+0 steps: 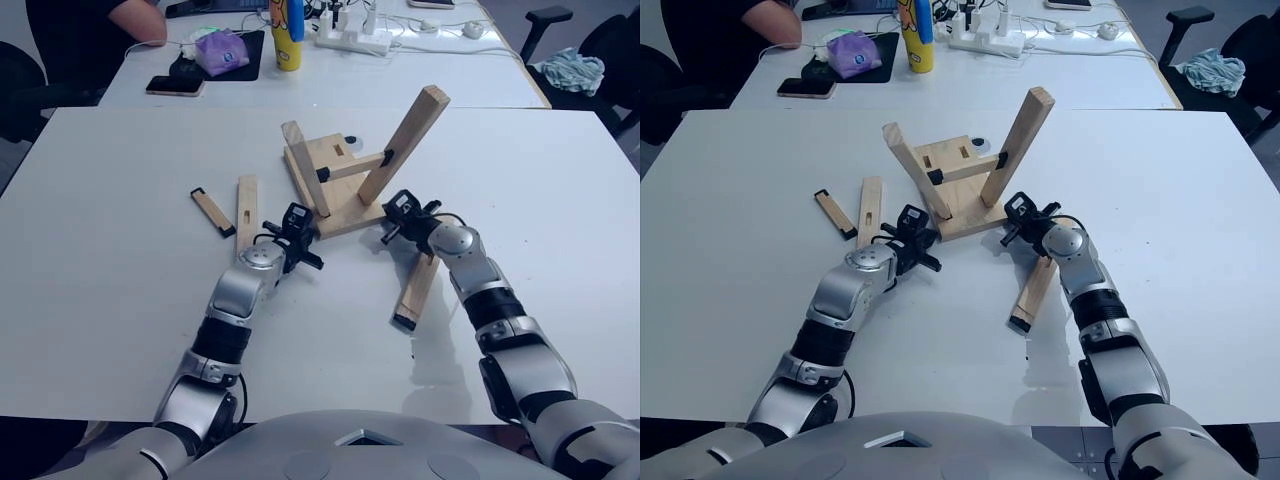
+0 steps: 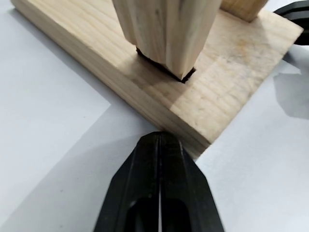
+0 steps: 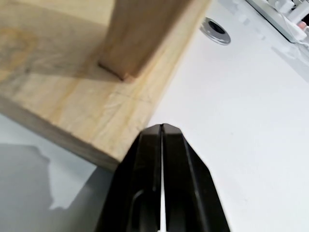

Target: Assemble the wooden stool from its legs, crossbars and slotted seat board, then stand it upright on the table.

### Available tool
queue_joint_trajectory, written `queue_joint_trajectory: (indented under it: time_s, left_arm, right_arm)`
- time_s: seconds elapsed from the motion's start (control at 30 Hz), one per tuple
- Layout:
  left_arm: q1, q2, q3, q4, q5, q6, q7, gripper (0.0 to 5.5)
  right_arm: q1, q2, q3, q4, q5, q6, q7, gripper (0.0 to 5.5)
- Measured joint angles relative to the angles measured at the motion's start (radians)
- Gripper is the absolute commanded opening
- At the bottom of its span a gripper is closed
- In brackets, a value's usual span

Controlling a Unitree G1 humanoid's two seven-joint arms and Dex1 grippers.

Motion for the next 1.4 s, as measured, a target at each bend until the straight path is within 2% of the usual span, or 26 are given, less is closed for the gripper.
queue_joint_trajectory:
  time_s: [0.2, 0.6, 0.83, 1.07, 1.23, 1.4]
  left_arm:
    - [0.003, 0.036, 0.013, -0.019, 0.0, 0.016, -0.019, 0.02]
    - [0.138, 0.083, 0.037, -0.236, -0.022, 0.132, -0.023, 0.02]
    - [0.209, 0.078, 0.038, -0.289, 0.01, 0.052, 0.047, 0.02]
    - [0.327, 0.102, 0.07, -0.556, 0.054, 0.025, 0.123, 0.02]
    - [0.388, 0.09, 0.089, -0.658, 0.074, -0.093, 0.173, 0.02]
    - [0.385, 0.056, 0.113, -0.684, 0.085, -0.192, 0.222, 0.02]
  right_arm:
    - [0.083, -0.016, 0.007, -0.134, 0.03, 0.03, 0.065, 0.0]
    - [0.244, -0.019, 0.031, -0.412, 0.062, 0.174, 0.087, 0.0]
    - [0.295, 0.008, 0.005, -0.465, 0.055, 0.197, -0.014, 0.0]
    - [0.429, 0.026, -0.163, -0.679, 0.092, 0.204, -0.164, 0.0]
    - [0.505, 0.099, -0.205, -0.806, 0.099, 0.177, -0.278, 0.0]
    - [0.48, 0.169, -0.24, -0.943, 0.114, 0.223, -0.369, 0.0]
